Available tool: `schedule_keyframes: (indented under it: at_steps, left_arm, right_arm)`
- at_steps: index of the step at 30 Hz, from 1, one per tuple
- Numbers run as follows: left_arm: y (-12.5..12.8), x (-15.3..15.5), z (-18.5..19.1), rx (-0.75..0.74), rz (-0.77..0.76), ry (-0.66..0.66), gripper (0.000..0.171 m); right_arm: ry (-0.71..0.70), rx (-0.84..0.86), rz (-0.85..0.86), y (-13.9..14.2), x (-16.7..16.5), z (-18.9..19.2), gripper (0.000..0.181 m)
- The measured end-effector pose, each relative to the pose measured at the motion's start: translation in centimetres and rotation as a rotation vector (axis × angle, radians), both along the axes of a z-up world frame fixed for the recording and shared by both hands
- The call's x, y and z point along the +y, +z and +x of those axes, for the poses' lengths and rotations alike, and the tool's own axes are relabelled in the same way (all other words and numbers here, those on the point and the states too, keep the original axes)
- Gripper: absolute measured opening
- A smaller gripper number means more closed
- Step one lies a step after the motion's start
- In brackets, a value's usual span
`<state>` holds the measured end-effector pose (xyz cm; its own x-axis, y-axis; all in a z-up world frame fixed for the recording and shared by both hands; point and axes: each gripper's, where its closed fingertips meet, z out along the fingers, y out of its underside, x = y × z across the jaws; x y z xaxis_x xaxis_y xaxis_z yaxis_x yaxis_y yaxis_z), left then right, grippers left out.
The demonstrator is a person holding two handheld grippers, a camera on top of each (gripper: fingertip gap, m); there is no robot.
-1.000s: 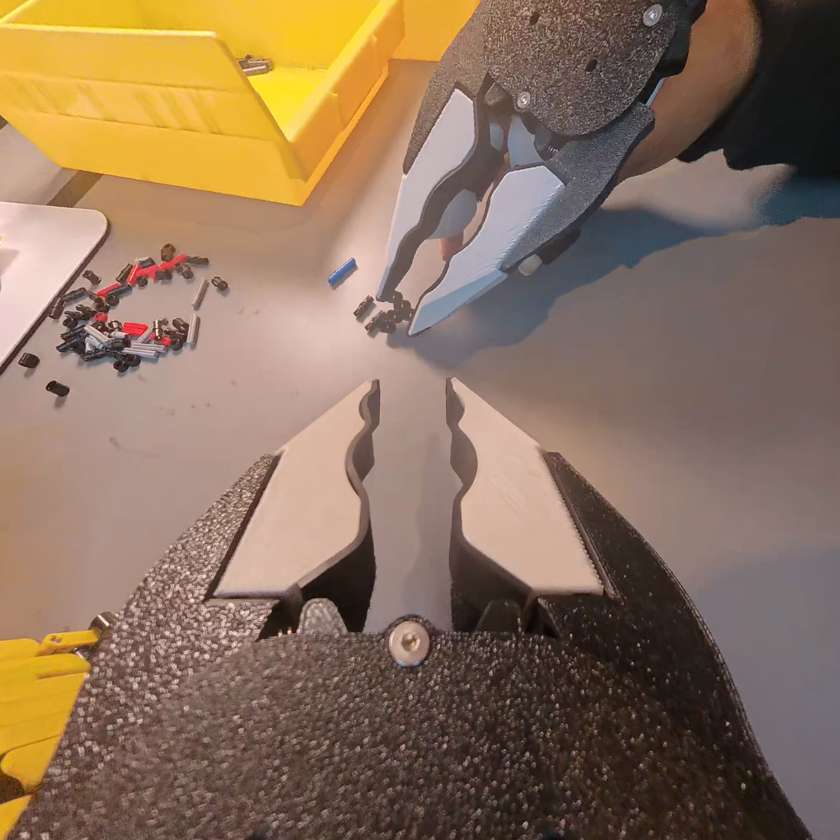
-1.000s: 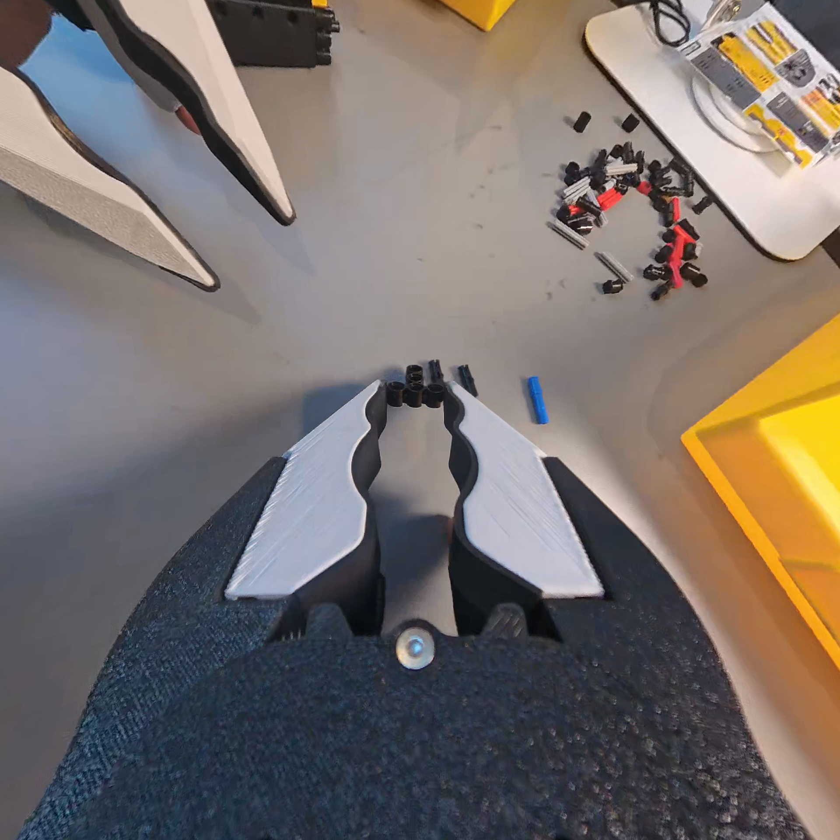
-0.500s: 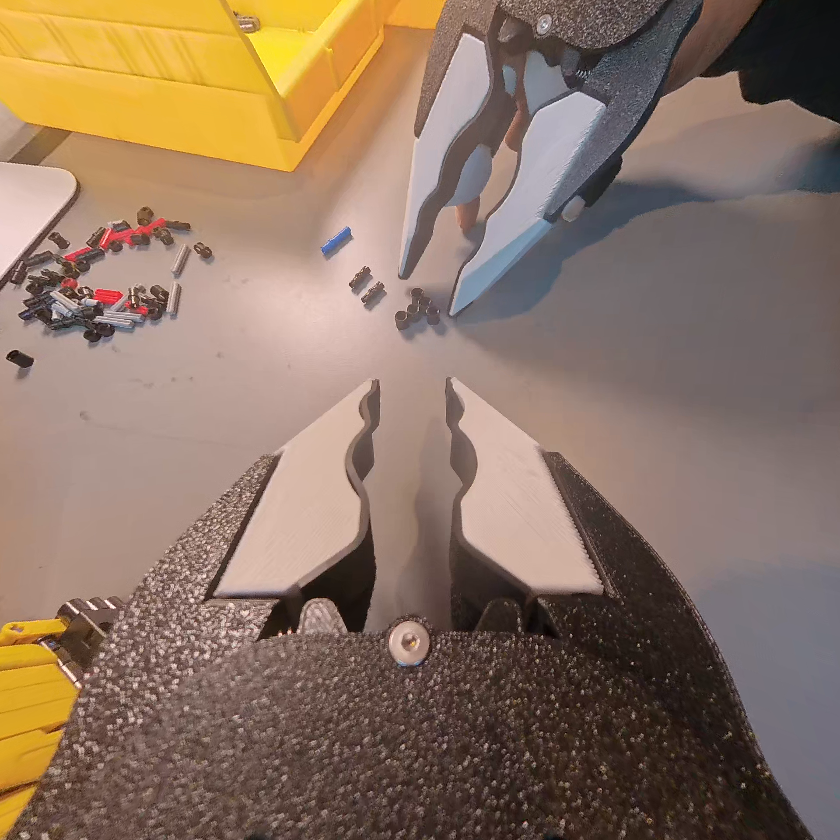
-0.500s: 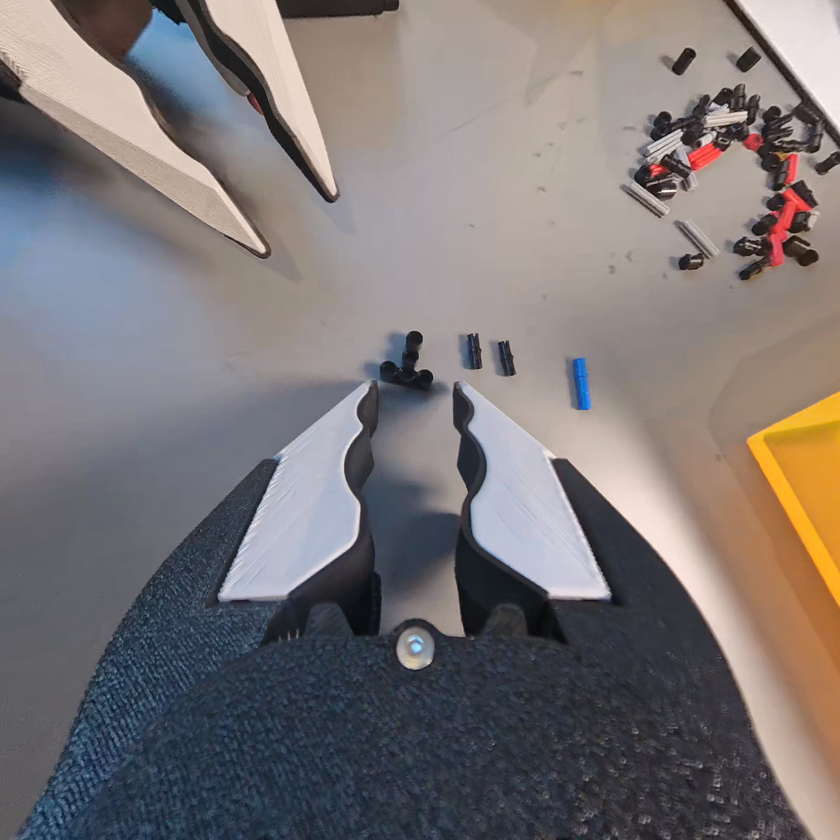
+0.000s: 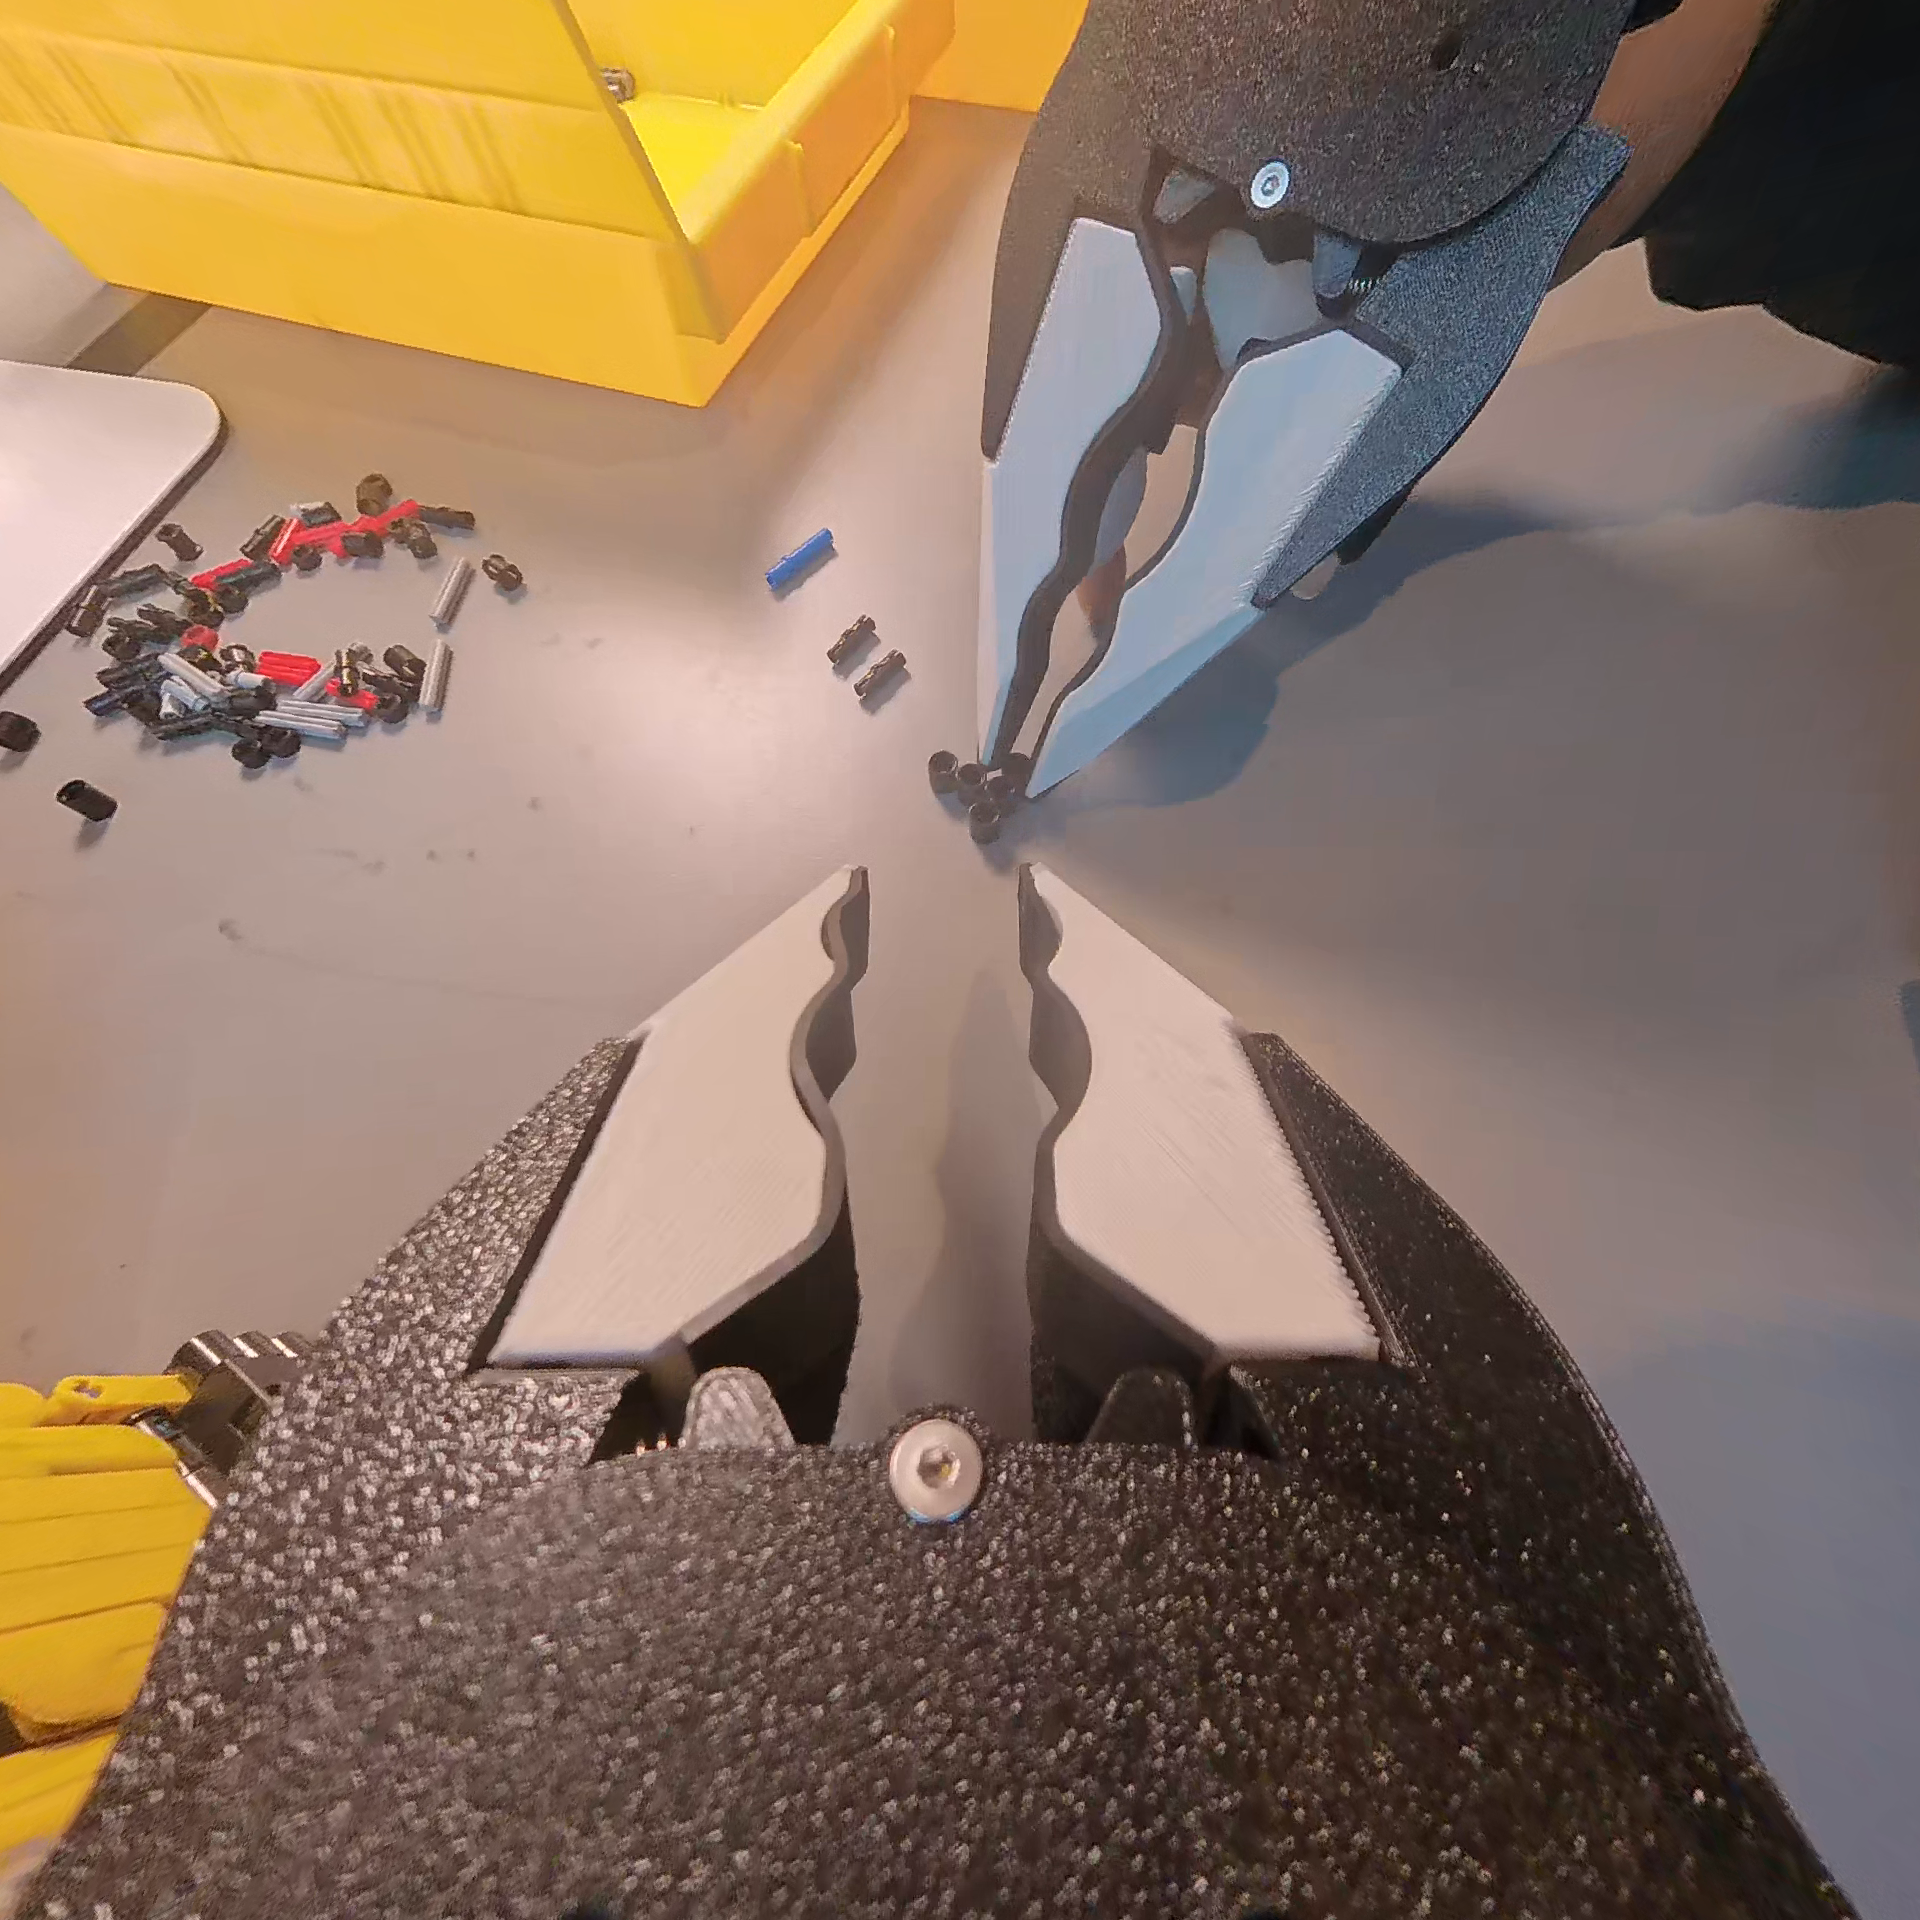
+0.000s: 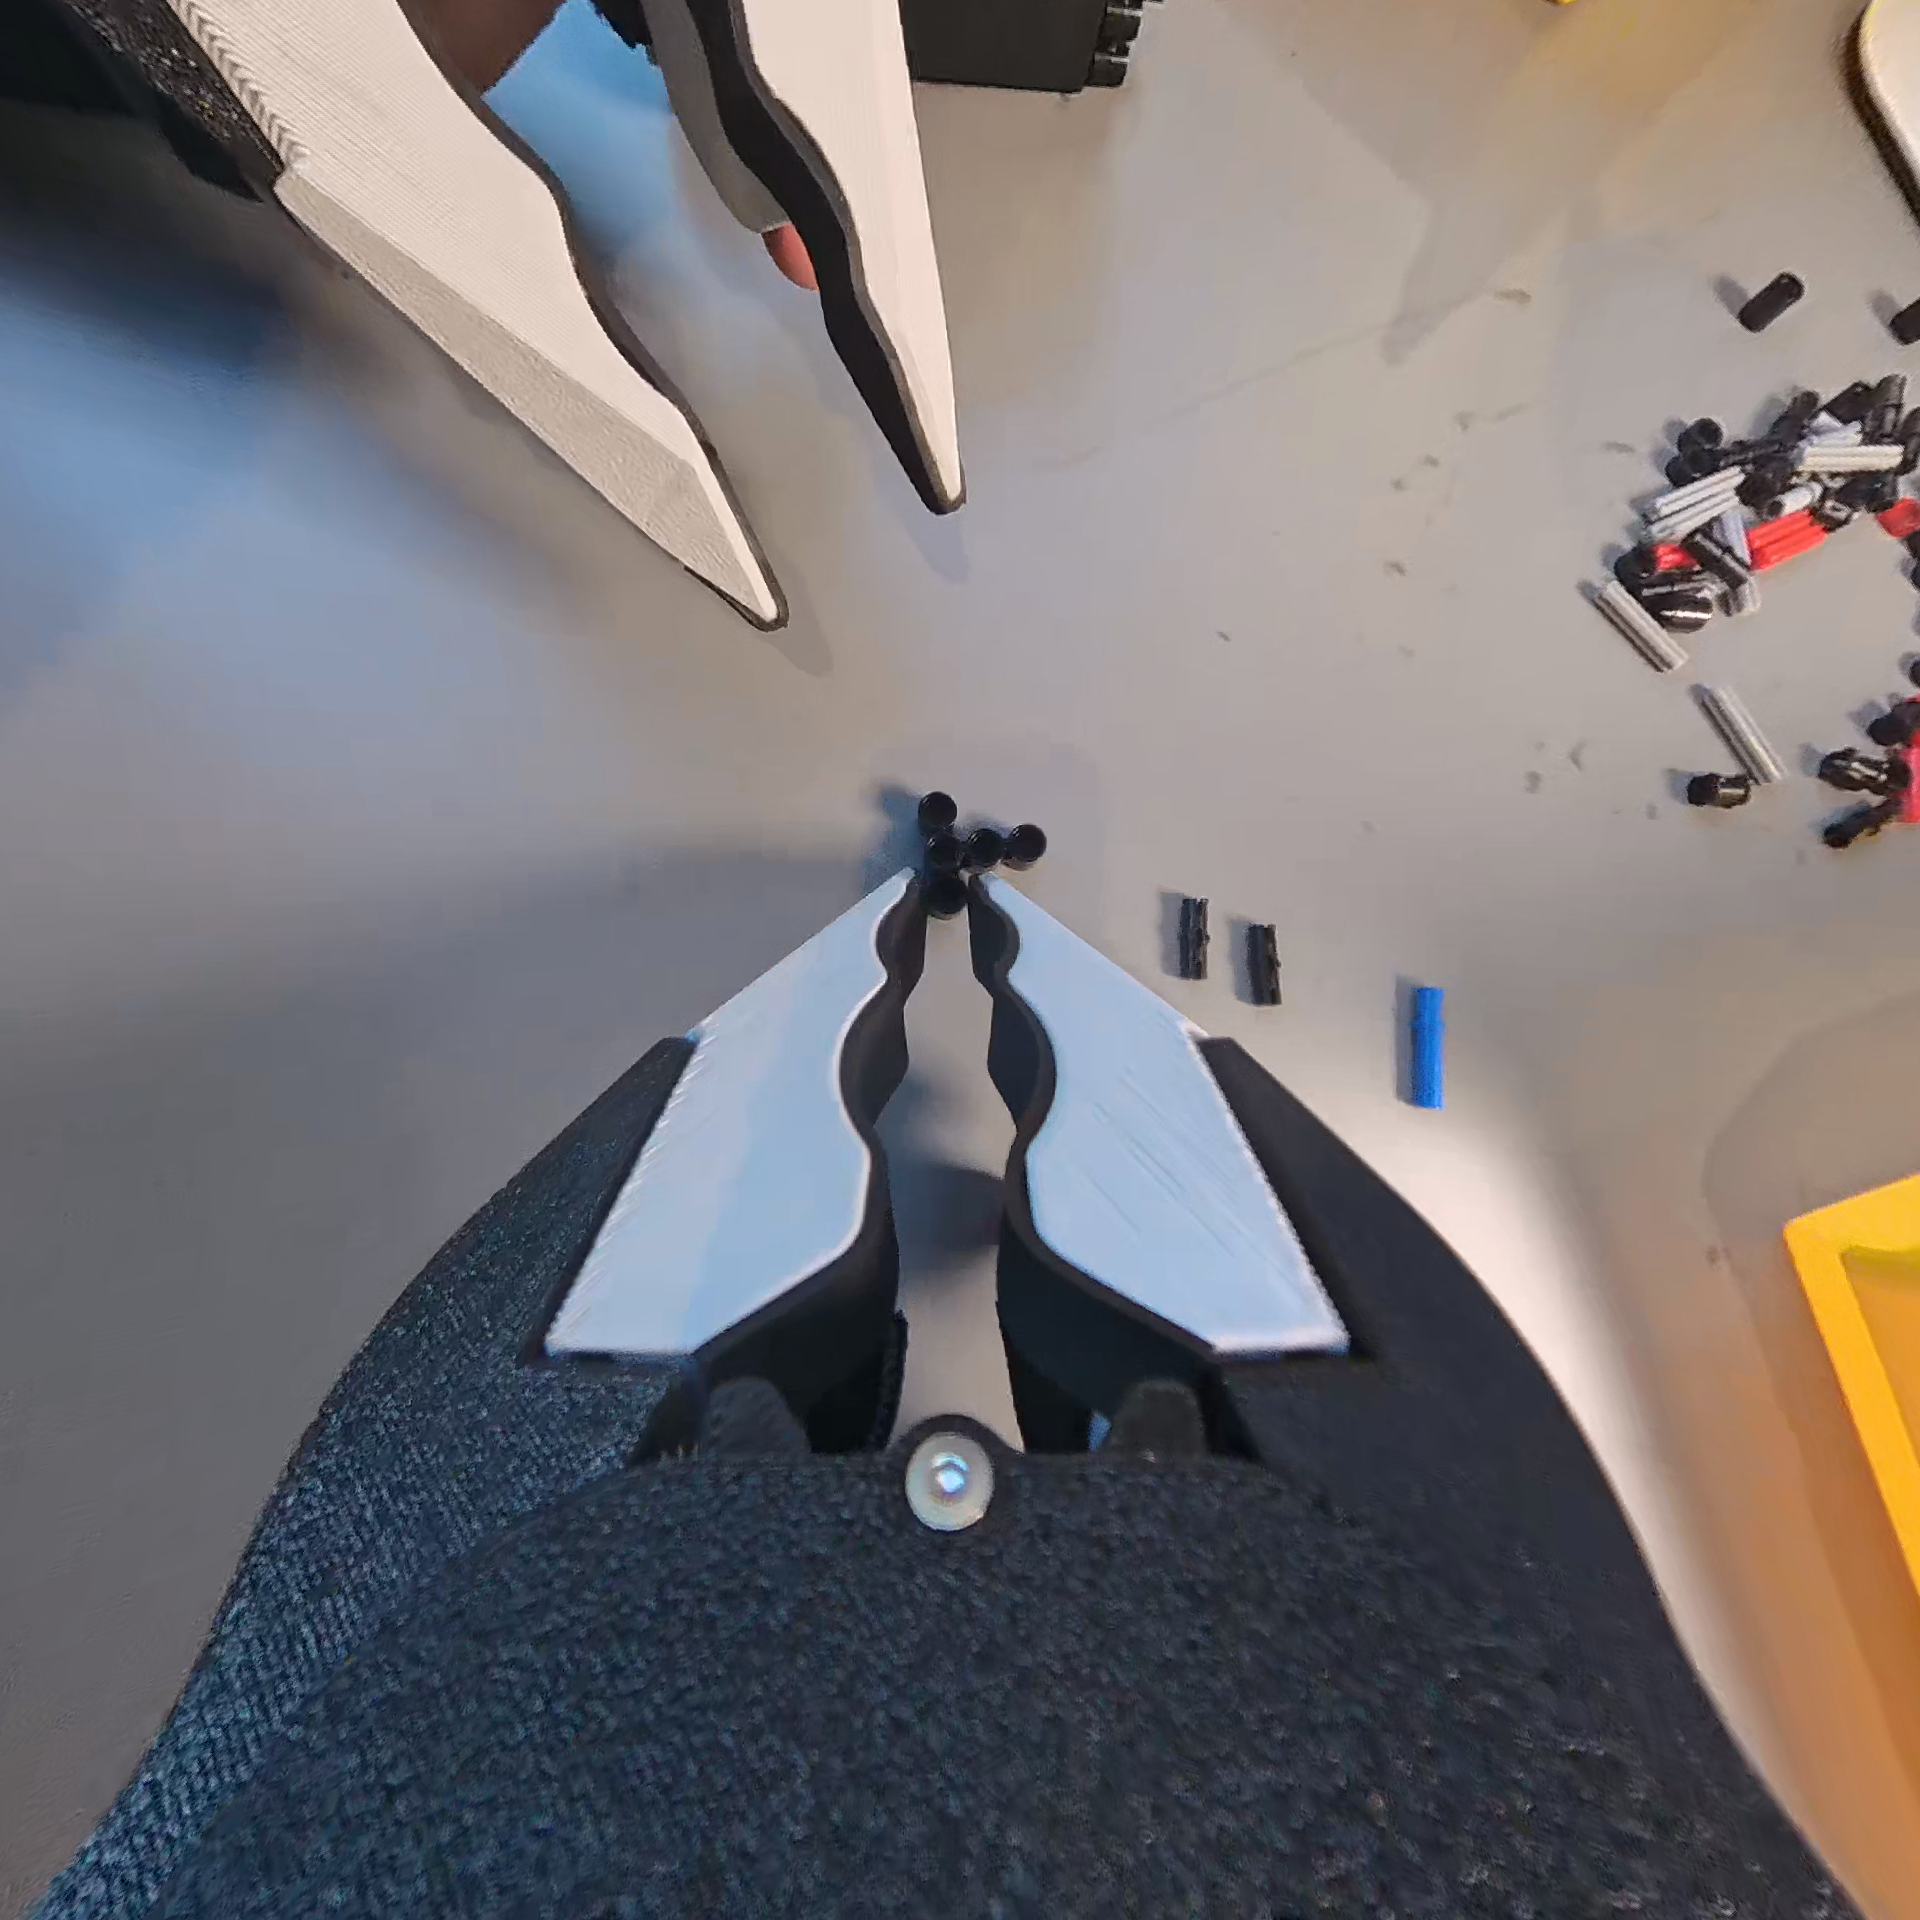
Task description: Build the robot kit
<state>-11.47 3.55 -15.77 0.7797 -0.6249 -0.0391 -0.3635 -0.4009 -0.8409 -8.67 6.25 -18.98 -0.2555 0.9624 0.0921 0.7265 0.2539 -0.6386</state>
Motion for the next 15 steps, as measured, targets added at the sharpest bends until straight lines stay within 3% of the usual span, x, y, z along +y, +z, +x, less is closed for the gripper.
schedule_keyframes:
  at_steps: [9, 15]
  left_arm:
    - [0.5, 0.3, -0.6, -0.019, 0.018, 0.035, 0.027]
    - [1.3, 0.8, -1.4, -0.065, 0.043, 0.085, 0.029]
  right_arm:
    - [0.148, -0.030, 0.044, 0.0, 1.0, -2.4, 0.008]
    - [0.169, 0.001, 0.041, 0.3, 1.4, -2.6, 0.015]
